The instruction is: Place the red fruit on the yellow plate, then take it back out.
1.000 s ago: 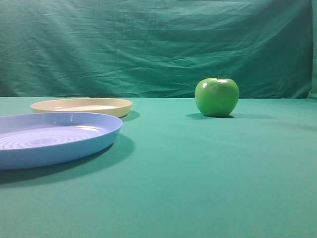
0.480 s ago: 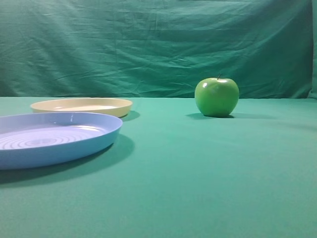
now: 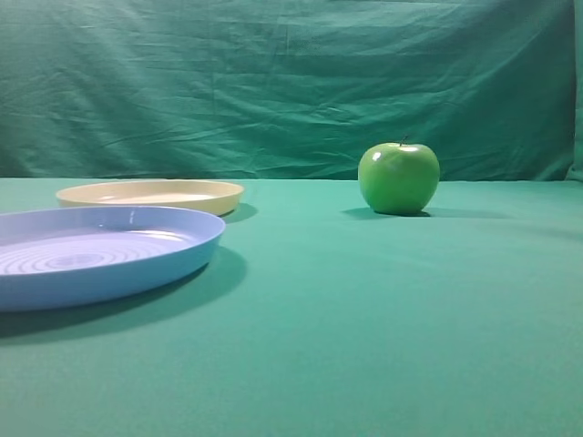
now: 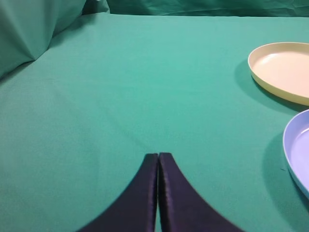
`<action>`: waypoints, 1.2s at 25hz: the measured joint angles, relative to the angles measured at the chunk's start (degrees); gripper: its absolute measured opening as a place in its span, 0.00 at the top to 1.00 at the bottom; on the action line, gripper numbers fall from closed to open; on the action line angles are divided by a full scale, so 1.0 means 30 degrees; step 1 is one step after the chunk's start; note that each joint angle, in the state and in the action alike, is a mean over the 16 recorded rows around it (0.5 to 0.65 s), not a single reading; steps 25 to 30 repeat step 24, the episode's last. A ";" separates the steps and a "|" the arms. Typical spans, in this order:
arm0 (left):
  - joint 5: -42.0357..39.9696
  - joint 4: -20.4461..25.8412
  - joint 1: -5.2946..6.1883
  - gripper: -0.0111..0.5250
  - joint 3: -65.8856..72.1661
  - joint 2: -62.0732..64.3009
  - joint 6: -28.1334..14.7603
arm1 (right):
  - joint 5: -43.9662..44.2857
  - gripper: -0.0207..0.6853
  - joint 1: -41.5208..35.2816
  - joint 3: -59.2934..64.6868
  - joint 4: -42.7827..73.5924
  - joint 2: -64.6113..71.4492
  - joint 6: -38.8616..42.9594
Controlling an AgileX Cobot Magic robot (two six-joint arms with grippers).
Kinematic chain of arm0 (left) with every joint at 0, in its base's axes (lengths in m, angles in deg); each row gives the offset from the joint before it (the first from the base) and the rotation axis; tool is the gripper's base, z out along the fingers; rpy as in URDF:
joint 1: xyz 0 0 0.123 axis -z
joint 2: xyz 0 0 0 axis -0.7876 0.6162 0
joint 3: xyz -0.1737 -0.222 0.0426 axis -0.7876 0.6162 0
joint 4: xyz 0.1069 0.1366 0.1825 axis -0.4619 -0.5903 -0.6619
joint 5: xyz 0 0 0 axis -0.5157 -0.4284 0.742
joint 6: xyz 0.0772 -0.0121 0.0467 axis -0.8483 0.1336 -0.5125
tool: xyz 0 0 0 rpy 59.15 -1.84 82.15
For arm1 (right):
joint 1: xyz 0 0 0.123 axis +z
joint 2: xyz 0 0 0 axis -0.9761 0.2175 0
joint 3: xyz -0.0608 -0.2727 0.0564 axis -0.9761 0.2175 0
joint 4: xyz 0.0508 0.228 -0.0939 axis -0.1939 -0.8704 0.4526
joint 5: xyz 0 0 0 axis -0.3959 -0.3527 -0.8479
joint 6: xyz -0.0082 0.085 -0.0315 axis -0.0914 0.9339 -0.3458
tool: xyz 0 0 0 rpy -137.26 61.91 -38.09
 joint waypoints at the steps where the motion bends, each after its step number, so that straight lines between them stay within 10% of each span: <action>1: 0.0000 0.0000 0.0000 0.98 0.0000 0.0000 0.0000 | -0.0035 0.97 0.0000 0.0083 -0.0007 0.0000 -0.0005; 30: 0.0000 0.0000 0.0000 0.98 0.0000 0.0000 0.0000 | 0.0150 0.97 0.0000 0.0228 -0.0052 0.0000 -0.0323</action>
